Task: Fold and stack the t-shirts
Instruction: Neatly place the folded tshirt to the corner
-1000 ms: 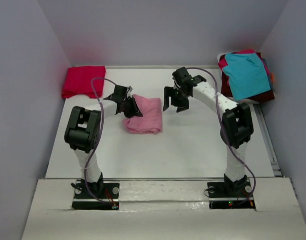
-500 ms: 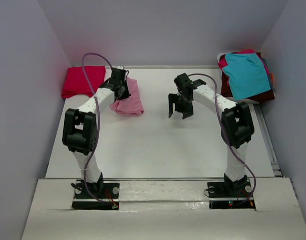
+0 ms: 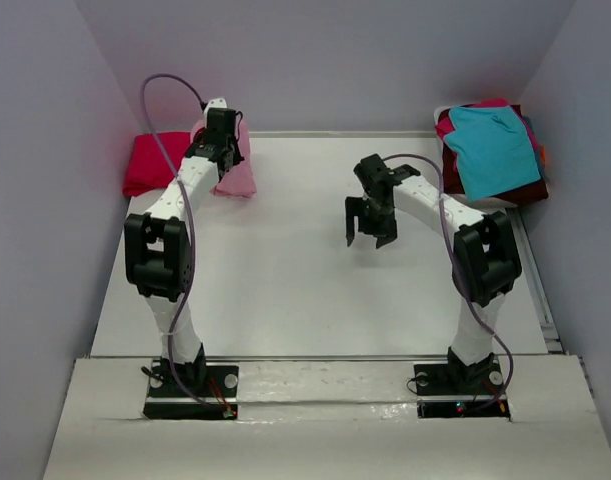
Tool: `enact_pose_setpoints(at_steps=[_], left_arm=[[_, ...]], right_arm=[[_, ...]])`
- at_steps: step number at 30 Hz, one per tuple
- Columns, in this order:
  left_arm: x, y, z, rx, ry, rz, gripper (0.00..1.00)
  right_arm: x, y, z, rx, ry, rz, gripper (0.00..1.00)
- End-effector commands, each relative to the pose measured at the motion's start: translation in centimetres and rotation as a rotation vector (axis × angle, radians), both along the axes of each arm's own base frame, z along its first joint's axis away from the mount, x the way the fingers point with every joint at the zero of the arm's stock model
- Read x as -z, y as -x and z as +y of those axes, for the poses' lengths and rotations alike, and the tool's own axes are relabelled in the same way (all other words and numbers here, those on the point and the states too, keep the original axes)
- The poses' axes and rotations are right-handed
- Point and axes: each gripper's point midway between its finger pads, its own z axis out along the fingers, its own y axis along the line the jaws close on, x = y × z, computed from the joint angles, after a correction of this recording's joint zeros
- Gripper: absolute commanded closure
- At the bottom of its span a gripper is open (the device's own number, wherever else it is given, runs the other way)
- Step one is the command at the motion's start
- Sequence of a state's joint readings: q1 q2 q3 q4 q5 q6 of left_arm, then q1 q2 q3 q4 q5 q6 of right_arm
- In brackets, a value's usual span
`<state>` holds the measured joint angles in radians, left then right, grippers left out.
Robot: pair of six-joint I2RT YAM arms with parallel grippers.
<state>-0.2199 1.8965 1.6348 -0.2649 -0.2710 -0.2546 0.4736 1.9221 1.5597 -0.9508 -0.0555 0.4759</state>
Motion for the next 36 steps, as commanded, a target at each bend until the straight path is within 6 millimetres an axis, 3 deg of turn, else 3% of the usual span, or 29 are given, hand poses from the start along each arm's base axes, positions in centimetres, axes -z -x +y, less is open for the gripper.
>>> enact_pose_setpoints(at_steps=[1, 3, 4, 6, 10, 18, 24, 29, 36], left_arm=[[-5.4, -3.6, 4.0, -0.091, 0.014, -0.163, 0.94], [-6.7, -4.6, 5.0, -0.101, 0.033, -0.195, 0.94], [-5.9, -5.2, 6.3, -0.124, 0.036, -0.184, 0.94], [-6.3, -6.7, 7.8, -0.134, 0.061, -0.203, 0.94], [-6.3, -9.0, 9.7, -0.134, 0.1, -0.214, 0.94], [-4.4, -12.9, 10.8, -0.063, 0.25, -0.231, 0.94], [-3.0, -14.3, 13.2, -0.077, 0.343, -0.23, 0.94], [-3.5, -13.9, 15.0, -0.12, 0.333, -0.248, 0.94], [-2.3, -13.3, 17.8, -0.203, 0.325, -0.231, 0.94]], right_arm=[[-1.4, 1.1, -1.4, 0.024, 0.039, -0.023, 0.18], [-1.1, 1.7, -1.7, 0.03, 0.047, -0.006, 0.18], [-1.2, 1.9, -1.8, 0.031, 0.046, -0.007, 0.18], [-1.0, 2.2, -2.3, 0.036, 0.066, 0.001, 0.18], [-1.0, 2.4, -3.2, 0.048, 0.113, 0.0, 0.18], [-0.7, 3.0, -4.1, 0.078, 0.143, 0.03, 0.18], [-0.5, 3.0, -4.1, 0.091, 0.15, 0.047, 0.18], [0.1, 3.4, -3.8, 0.098, 0.133, 0.069, 0.18], [1.0, 4.3, -3.3, 0.119, 0.083, 0.072, 0.18]])
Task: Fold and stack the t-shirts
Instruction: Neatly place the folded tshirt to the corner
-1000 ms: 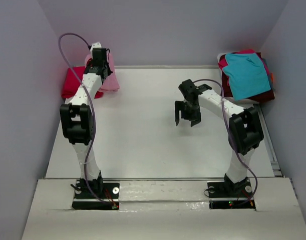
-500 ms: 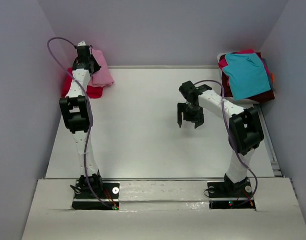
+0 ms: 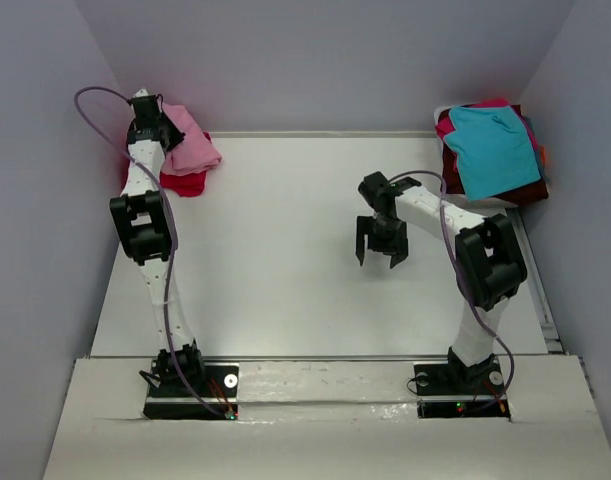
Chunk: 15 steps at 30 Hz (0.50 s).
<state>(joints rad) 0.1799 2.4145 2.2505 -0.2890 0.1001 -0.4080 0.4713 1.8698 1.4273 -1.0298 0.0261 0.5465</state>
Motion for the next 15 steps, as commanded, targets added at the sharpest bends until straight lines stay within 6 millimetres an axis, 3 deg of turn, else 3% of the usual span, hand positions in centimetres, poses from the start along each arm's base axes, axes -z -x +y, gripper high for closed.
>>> enact_pose_setpoints(at_steps=[1, 7, 15], left_arm=[[-5.7, -0.5, 1.5, -0.047, -0.026, -0.131, 0.94], [-4.9, 0.1, 3.1, -0.12, -0.037, -0.107, 0.94], [-4.7, 1.4, 6.9, -0.26, -0.08, -0.085, 0.94]], right_arm=[[-0.7, 0.4, 0.7, 0.029, -0.073, -0.028, 0.18], [0.8, 1.1, 0.7, 0.009, -0.091, -0.015, 0.18], [1.9, 0.1, 1.4, -0.054, -0.104, -0.01, 0.18]])
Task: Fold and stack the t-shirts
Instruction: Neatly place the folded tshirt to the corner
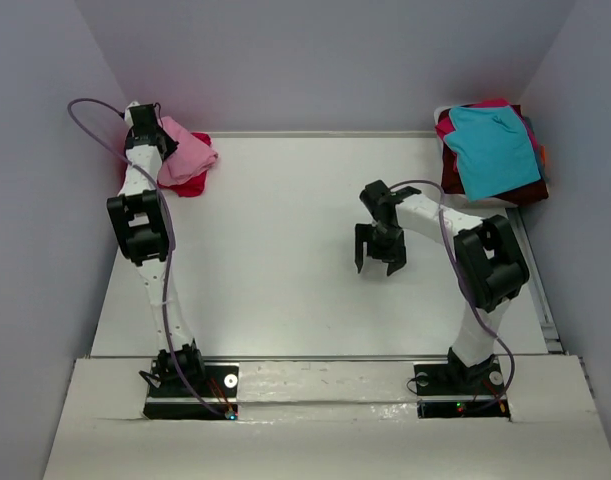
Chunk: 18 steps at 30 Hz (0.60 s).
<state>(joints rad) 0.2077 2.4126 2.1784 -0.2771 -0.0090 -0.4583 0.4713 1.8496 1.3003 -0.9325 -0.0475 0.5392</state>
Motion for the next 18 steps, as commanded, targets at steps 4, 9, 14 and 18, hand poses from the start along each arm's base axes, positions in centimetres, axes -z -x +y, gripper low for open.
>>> enact_pose_setpoints(at_steps=[4, 9, 14, 18], left_arm=[[-7.9, 0.7, 5.2, -0.157, -0.105, -0.135, 0.94], [-7.6, 0.8, 5.4, -0.163, -0.111, -0.125, 0.94], [-5.2, 0.8, 5.5, -0.152, -0.082, -0.073, 0.84], [-4.2, 1.3, 5.4, -0.158, -0.075, -0.05, 0.48]], right_arm=[[0.2, -1.9, 1.2, -0.065, -0.049, -0.039, 0.18], [0.7, -2.1, 1.6, -0.085, -0.061, -0.023, 0.18], [1.0, -2.0, 1.8, -0.091, -0.069, -0.011, 0.18], [1.1, -1.7, 1.7, -0.088, -0.07, -0.005, 0.18]])
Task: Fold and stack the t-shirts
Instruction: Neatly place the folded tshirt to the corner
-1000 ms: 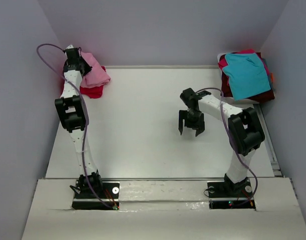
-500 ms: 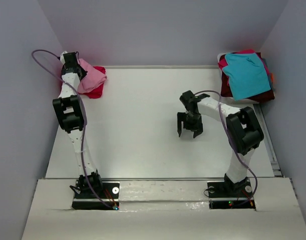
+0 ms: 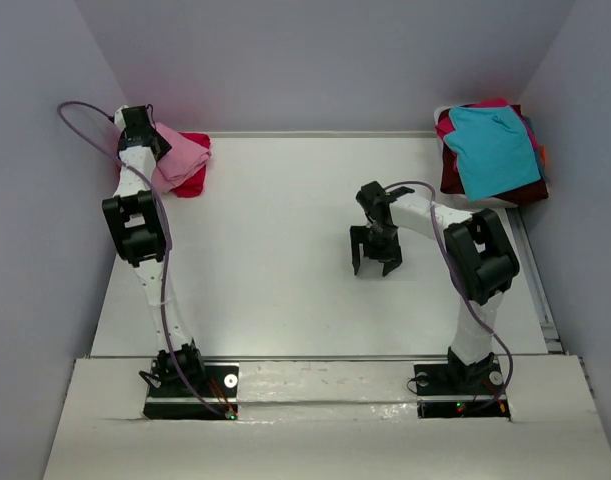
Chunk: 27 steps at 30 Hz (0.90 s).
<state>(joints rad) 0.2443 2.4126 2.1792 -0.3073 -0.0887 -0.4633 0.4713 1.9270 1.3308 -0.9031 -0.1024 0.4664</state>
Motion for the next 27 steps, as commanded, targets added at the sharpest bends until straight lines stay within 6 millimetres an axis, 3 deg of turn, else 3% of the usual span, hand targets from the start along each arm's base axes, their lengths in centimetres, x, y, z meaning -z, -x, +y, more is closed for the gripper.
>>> enact_pose_setpoints(at_steps=[1, 3, 6, 12, 20, 27], left_arm=[[-4.5, 0.2, 1.9, -0.058, -0.045, -0.079, 0.35], [-4.6, 0.6, 2.1, -0.069, -0.056, -0.066, 0.23], [-4.7, 1.2, 2.4, -0.083, -0.069, -0.05, 0.16], [-6.2, 2.6, 2.4, -0.099, -0.083, -0.043, 0.15], [-7.9, 6.2, 1.8, -0.132, -0.13, 0.048, 0.15], [-12.7, 9.5, 0.9, -0.132, -0.189, 0.038, 0.15]], right_arm=[[-0.5, -1.2, 0.7, -0.007, -0.037, -0.04, 0.18], [-0.5, -1.1, 0.7, -0.005, -0.043, -0.038, 0.18], [-0.6, -0.8, 0.8, -0.001, -0.051, -0.037, 0.18], [-0.7, -0.5, 0.7, 0.004, -0.061, -0.045, 0.18], [-1.3, -0.1, 1.1, 0.01, -0.103, -0.067, 0.18], [-2.2, -0.2, 1.8, 0.007, -0.162, -0.105, 0.18]])
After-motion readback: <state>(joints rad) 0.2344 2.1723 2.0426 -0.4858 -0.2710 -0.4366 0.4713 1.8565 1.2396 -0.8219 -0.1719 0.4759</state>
